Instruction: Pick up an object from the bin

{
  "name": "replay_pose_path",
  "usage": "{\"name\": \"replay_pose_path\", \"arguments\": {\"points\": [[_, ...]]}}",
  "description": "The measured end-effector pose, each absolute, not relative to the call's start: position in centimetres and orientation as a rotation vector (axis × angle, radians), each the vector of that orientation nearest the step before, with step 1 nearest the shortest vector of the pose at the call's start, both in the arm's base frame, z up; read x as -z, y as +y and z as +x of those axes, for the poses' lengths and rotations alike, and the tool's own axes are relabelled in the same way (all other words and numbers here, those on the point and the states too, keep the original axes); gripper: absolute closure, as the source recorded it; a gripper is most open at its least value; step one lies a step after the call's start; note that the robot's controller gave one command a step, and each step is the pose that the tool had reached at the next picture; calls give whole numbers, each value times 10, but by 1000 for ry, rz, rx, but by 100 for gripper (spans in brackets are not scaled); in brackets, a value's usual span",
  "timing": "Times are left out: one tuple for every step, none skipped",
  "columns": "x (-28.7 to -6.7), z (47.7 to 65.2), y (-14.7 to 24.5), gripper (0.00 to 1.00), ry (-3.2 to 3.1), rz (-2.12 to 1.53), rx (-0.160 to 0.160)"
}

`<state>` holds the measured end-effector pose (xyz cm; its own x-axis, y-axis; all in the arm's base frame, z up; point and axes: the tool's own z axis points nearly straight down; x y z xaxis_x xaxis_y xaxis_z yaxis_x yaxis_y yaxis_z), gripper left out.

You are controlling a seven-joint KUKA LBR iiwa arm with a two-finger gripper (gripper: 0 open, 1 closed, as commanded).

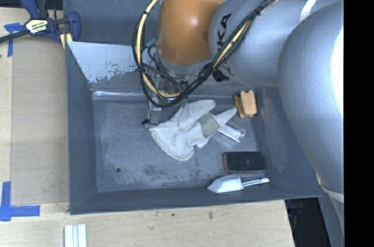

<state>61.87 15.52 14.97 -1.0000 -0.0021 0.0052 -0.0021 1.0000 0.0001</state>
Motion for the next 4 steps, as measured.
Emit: {"name": "replay_pose_path", "arguments": {"points": [[-155, 621, 154, 0, -3144, -1, 2], [-90, 618, 97, 0, -3145, 138, 1], [-80, 620, 81, 0, -3132, 265, -1], [-96, 626, 73, 0, -3068, 698, 0]]}}
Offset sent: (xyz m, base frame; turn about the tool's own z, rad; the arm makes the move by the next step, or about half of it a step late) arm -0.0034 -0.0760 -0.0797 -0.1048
